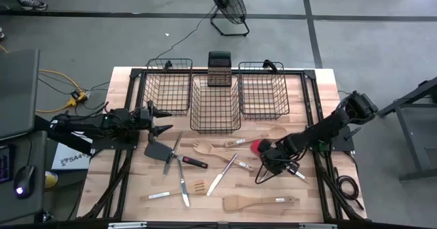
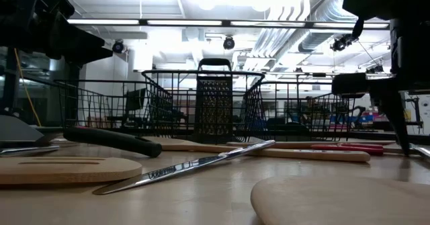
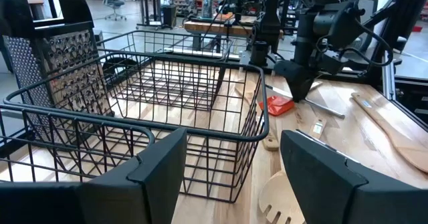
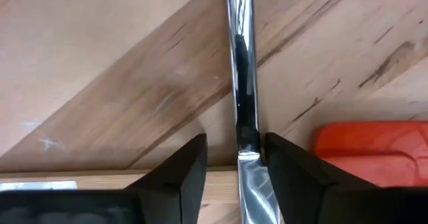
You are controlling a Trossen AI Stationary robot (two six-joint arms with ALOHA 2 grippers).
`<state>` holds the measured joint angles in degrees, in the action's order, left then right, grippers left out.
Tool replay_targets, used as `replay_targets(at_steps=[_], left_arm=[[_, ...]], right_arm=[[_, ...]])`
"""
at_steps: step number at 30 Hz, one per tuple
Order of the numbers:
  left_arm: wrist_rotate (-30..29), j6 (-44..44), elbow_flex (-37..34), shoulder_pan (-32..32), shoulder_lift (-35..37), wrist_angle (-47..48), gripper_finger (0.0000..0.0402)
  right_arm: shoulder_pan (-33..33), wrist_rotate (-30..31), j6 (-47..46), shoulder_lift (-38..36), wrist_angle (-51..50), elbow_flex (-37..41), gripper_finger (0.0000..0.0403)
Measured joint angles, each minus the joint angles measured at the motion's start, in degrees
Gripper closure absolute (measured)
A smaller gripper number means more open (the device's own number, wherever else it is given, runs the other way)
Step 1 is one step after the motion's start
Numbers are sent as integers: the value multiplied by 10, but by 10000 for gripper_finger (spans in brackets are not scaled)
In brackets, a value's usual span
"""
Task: Pick & Place Kitchen Items
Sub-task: Put the silver table knife into the right wire basket
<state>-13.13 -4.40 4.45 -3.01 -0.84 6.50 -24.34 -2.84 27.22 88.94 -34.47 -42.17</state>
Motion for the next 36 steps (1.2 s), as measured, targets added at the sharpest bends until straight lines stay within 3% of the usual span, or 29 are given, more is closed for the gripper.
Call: replay_targets(at_steps=[11,22,36], left_arm=[[0,0,0,0,0,0,165],[0,0,0,0,0,0,165],[0,0,0,0,0,0,165]], right_arm=[[8,-7,8,8,10,-1,288],[15,-9,15,9,18,0,369],[15,8,-30,-31,7,2,371]])
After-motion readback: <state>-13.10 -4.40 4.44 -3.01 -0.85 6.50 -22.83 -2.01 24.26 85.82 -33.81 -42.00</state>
